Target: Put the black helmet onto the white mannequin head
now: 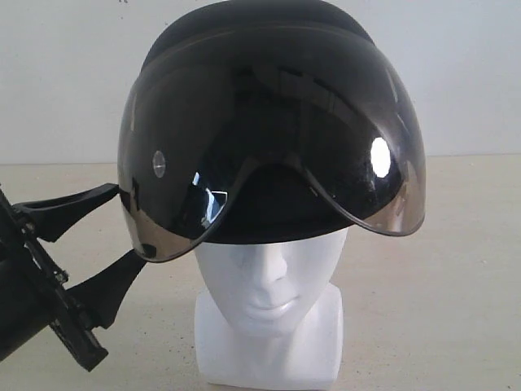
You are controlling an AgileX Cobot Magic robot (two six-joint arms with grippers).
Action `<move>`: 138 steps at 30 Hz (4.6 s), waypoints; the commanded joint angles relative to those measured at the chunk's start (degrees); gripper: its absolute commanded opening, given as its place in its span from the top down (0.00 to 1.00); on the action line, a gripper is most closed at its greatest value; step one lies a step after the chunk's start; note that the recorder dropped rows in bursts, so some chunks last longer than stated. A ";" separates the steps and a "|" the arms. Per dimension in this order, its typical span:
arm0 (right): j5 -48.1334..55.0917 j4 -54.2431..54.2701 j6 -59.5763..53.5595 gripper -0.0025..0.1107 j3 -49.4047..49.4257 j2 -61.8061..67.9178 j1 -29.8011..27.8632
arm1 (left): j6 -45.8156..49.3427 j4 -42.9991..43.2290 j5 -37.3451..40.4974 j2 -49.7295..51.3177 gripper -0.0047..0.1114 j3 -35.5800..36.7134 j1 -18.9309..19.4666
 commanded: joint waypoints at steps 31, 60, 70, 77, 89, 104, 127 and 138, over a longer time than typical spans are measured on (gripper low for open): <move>-0.42 -0.01 -0.18 0.98 0.00 -0.39 -0.38 | 39.41 -6.17 6.95 -31.56 0.92 8.95 0.15; -0.32 -0.01 -0.18 0.98 0.00 -0.39 2.59 | 70.09 14.42 85.21 -65.60 0.92 -2.20 0.15; -4.66 -1.82 -2.36 0.98 0.00 -0.39 2.47 | 75.13 17.42 87.93 -65.60 0.92 -5.91 0.15; -20.82 -2.89 -4.89 0.98 0.00 -0.39 2.47 | 80.81 17.29 90.36 -65.60 0.92 -7.47 0.04; -16.22 1.58 9.81 0.98 -14.75 2.08 2.47 | 83.42 18.76 101.28 -64.01 0.92 -16.62 0.04; 30.55 15.72 -6.16 0.98 -40.42 40.81 2.57 | 87.25 3.50 104.36 -45.35 0.92 -40.51 0.04; 47.82 58.52 -31.45 0.98 -77.48 64.89 6.02 | 133.71 -44.35 95.85 -23.17 0.92 -53.71 0.04; 39.93 56.33 -34.26 0.98 -73.10 64.89 11.12 | 134.64 -44.42 97.28 -21.14 0.92 -53.71 0.04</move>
